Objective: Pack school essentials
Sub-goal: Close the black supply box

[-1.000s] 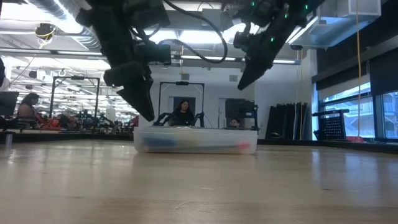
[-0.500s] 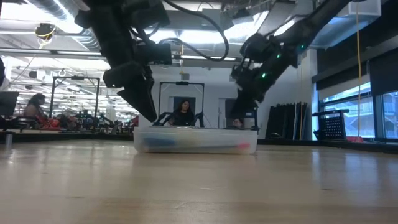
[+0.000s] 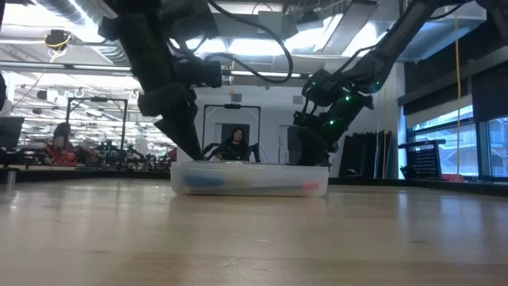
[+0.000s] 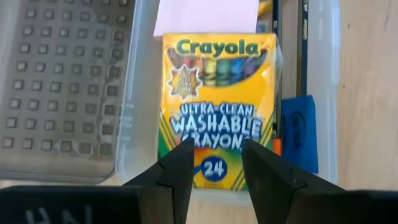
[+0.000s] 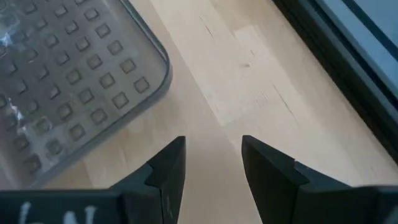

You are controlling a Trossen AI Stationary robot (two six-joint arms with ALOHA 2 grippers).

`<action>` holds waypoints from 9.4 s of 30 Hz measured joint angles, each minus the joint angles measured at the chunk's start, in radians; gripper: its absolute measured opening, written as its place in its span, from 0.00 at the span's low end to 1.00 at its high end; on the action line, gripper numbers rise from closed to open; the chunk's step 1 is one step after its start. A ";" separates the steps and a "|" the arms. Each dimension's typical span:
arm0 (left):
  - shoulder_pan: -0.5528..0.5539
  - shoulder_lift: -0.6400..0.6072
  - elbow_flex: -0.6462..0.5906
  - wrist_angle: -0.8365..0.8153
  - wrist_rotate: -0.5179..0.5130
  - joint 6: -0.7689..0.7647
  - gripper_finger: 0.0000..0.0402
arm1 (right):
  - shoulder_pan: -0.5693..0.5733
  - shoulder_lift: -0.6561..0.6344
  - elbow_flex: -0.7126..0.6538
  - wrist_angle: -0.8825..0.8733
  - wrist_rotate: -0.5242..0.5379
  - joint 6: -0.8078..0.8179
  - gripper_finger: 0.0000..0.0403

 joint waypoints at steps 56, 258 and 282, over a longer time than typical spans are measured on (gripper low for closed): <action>0.025 0.067 0.001 0.015 0.050 0.009 0.32 | 0.021 0.176 0.118 0.047 -0.212 -0.349 0.40; -0.176 0.048 -0.067 -0.222 -0.367 -0.147 0.32 | 0.150 0.079 0.118 0.027 -0.434 -0.634 0.39; -0.319 -0.072 0.141 -0.637 -0.362 -0.373 0.32 | 0.223 0.078 0.118 -0.005 -0.533 -0.686 0.39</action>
